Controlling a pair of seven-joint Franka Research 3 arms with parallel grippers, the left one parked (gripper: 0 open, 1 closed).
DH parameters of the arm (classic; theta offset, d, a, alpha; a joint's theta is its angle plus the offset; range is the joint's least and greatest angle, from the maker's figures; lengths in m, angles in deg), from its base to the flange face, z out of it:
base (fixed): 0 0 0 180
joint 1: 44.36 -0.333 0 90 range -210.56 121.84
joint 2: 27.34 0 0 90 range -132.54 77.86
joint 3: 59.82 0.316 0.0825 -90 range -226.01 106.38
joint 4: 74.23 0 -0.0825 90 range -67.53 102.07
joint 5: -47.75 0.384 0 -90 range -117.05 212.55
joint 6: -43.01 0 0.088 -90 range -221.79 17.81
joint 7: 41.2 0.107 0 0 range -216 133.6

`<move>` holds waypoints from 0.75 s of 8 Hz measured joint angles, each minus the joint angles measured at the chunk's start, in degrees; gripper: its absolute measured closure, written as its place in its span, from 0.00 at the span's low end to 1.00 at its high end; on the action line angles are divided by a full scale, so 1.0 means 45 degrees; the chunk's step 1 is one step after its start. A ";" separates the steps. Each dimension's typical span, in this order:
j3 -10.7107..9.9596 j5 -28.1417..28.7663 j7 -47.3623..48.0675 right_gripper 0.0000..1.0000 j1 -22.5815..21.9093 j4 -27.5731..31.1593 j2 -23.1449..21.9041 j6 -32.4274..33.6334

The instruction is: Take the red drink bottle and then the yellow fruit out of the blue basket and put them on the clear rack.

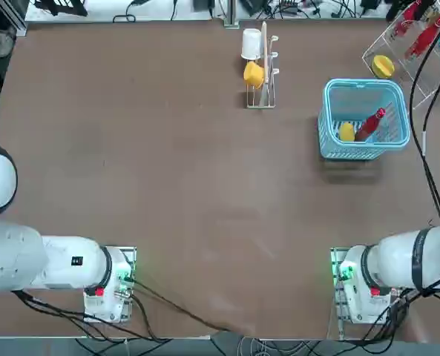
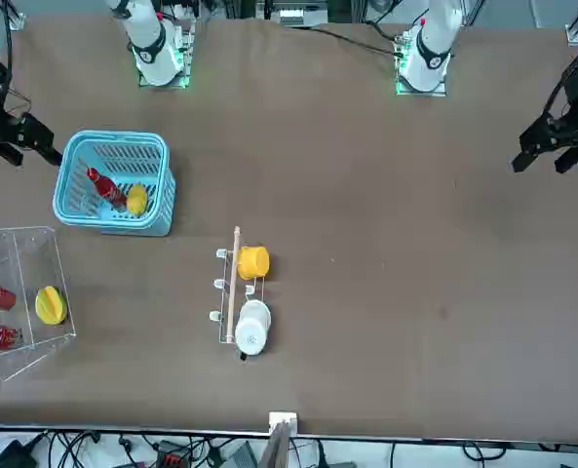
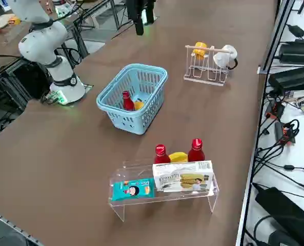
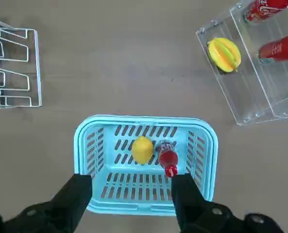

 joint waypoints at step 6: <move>-0.0011 -0.0005 0.0002 0.00 0.0005 0.0093 -0.0001 0.0409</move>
